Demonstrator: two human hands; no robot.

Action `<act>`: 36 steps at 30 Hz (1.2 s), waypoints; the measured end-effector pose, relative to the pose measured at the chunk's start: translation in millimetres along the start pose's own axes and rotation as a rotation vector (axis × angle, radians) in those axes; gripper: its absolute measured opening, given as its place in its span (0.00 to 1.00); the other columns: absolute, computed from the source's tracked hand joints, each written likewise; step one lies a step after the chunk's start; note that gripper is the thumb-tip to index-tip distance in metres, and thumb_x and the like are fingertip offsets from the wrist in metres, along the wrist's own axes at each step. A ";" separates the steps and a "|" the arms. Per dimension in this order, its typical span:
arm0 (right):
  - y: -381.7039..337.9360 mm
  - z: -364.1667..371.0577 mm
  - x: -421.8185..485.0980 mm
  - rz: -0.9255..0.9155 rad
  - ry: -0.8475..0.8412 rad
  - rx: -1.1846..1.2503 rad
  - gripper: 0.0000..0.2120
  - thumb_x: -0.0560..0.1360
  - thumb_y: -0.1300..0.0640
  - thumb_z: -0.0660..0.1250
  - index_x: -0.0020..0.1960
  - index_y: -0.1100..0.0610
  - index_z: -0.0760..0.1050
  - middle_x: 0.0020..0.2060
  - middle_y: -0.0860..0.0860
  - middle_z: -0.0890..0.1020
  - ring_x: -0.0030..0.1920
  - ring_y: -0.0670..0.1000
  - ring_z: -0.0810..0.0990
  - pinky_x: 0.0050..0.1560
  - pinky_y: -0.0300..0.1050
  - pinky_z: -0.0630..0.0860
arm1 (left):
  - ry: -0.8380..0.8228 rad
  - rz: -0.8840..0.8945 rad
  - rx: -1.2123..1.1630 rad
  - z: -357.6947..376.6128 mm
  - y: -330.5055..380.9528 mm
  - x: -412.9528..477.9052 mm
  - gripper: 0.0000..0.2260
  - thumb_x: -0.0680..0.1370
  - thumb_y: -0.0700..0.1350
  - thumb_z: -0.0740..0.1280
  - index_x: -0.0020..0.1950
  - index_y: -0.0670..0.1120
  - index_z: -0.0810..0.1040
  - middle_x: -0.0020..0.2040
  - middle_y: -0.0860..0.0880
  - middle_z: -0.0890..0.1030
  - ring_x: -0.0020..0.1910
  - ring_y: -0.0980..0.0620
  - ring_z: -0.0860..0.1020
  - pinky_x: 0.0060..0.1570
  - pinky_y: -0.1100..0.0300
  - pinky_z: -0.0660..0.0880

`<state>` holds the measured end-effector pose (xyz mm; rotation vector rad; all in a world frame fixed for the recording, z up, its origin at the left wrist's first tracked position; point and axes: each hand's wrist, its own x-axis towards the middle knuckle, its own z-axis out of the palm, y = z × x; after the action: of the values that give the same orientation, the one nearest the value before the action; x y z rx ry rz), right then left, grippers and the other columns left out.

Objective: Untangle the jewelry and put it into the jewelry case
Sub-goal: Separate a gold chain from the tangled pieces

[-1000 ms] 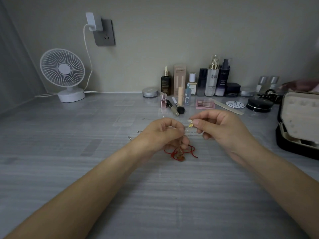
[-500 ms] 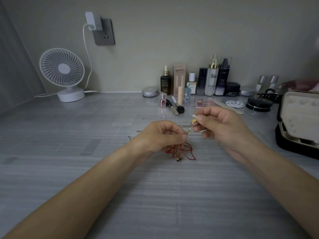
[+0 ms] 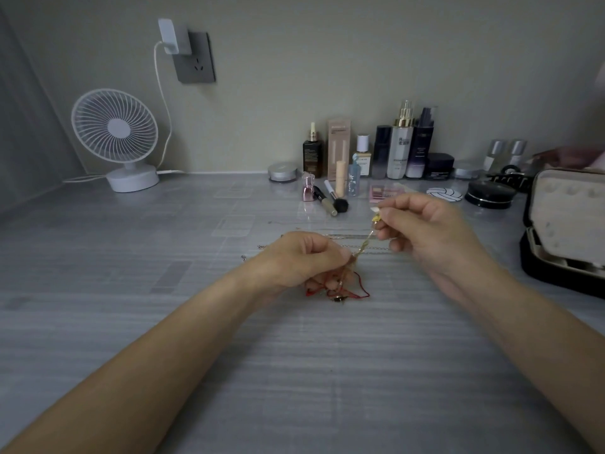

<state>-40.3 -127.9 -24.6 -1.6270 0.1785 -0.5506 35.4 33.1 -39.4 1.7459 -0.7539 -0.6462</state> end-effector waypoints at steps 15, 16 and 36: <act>-11.5 -16.4 5.7 0.085 0.100 0.217 0.08 0.75 0.65 0.63 0.40 0.56 0.77 0.26 0.47 0.79 0.29 0.45 0.78 0.27 0.35 0.72 | 0.168 0.034 0.017 -15.2 -1.0 5.0 0.08 0.77 0.36 0.63 0.40 0.44 0.78 0.32 0.53 0.77 0.27 0.58 0.69 0.30 0.67 0.66; -12.1 -16.6 5.5 0.090 0.105 0.225 0.08 0.74 0.65 0.63 0.40 0.57 0.77 0.26 0.47 0.79 0.29 0.45 0.79 0.27 0.35 0.72 | 0.184 0.040 0.005 -16.1 -0.2 4.7 0.08 0.78 0.36 0.62 0.41 0.43 0.78 0.31 0.52 0.76 0.27 0.58 0.69 0.28 0.69 0.67; 15.7 -28.0 18.2 0.291 -0.147 -0.676 0.08 0.74 0.61 0.65 0.36 0.57 0.74 0.28 0.52 0.78 0.23 0.43 0.77 0.20 0.32 0.66 | 0.155 0.017 0.375 -25.9 -5.6 4.8 0.06 0.76 0.45 0.68 0.43 0.45 0.83 0.27 0.59 0.77 0.27 0.65 0.73 0.31 0.74 0.69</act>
<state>-33.8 -162.9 -34.3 -2.2353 0.5243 -0.1404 58.6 46.7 -37.8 2.1007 -0.8177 -0.3672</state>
